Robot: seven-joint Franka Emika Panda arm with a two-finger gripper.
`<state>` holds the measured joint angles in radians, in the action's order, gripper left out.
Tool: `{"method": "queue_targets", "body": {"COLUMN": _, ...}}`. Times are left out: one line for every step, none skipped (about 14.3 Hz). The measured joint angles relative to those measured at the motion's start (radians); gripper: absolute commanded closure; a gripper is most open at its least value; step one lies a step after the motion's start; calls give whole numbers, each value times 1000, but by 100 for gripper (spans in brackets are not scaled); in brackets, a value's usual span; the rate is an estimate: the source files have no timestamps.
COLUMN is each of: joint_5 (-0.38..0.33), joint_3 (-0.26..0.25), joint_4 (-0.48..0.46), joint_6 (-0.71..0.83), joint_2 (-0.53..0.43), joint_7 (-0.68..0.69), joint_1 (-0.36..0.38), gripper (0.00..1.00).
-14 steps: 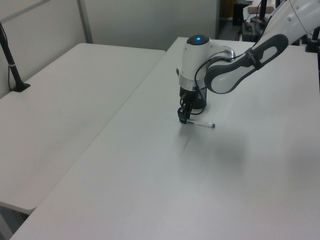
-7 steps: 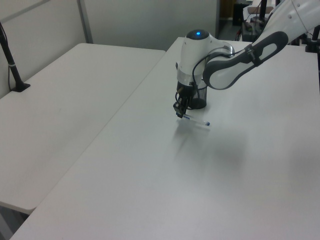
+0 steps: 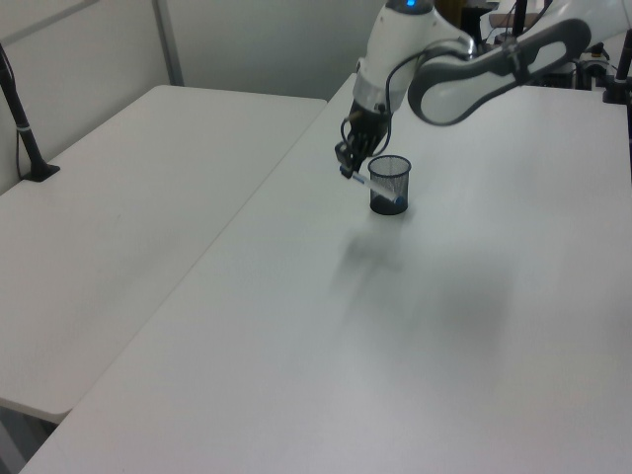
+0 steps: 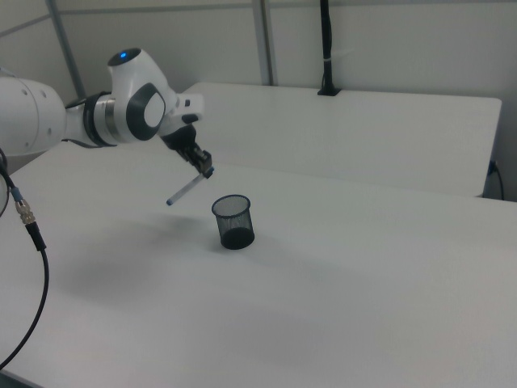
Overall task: Insert the marker
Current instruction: 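Lift the marker and carry it above the black mesh cup, then lower the marker into the cup and open the gripper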
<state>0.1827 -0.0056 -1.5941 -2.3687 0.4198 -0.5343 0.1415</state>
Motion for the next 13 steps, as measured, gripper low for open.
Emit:
{"method": "queue_targets", "body": {"joint_5": 0, "joint_3": -1, "joint_4": 0, "joint_6": 0, "joint_2": -15, "joint_7": -2, "joint_1": -14, "gripper": 82}}
{"method": "queue_targets", "body": {"joint_5": 0, "joint_3": -2, "joint_4": 0, "joint_6": -5, "joint_2": -27, "joint_7": -3, "joint_1": -30, "gripper": 82}}
{"method": "queue_targets", "body": {"joint_5": 0, "joint_3": -3, "joint_4": 0, "joint_6": -23, "joint_2": -39, "joint_7": -3, "joint_1": -47, "gripper": 82}}
{"method": "queue_targets", "body": {"joint_5": 0, "joint_3": -3, "joint_4": 0, "joint_6": -47, "joint_2": -49, "joint_7": -3, "joint_1": -65, "gripper": 82}}
{"method": "queue_targets", "body": {"joint_5": 0, "joint_3": -4, "joint_4": 0, "joint_6": -61, "joint_2": -57, "joint_7": -3, "joint_1": -82, "gripper": 82}}
{"method": "queue_targets", "body": {"joint_5": 3, "joint_3": -4, "joint_4": 0, "joint_6": -70, "joint_2": -64, "joint_7": -3, "joint_1": -99, "gripper": 82}}
{"method": "queue_targets", "body": {"joint_5": 13, "joint_3": -4, "joint_4": 0, "joint_6": -83, "joint_2": -69, "joint_7": -2, "joint_1": -118, "gripper": 82}}
{"method": "queue_targets", "body": {"joint_5": 24, "joint_3": -4, "joint_4": 0, "joint_6": -101, "joint_2": -71, "joint_7": 3, "joint_1": -136, "gripper": 82}}
{"method": "queue_targets", "body": {"joint_5": 31, "joint_3": -5, "joint_4": -1, "joint_6": -119, "joint_2": -72, "joint_7": 17, "joint_1": -152, "gripper": 82}}
{"method": "queue_targets", "body": {"joint_5": 34, "joint_3": -5, "joint_4": -6, "joint_6": -132, "joint_2": -72, "joint_7": 38, "joint_1": -164, "gripper": 82}}
{"method": "queue_targets", "body": {"joint_5": 36, "joint_3": -5, "joint_4": -17, "joint_6": -149, "joint_2": -71, "joint_7": 65, "joint_1": -174, "gripper": 82}}
{"method": "queue_targets", "body": {"joint_5": 37, "joint_3": -5, "joint_4": -33, "joint_6": -172, "joint_2": -69, "joint_7": 84, "joint_1": -179, "gripper": 81}}
{"method": "queue_targets", "body": {"joint_5": 41, "joint_3": -5, "joint_4": -53, "joint_6": -196, "joint_2": -67, "joint_7": 96, "joint_1": -180, "gripper": 81}}
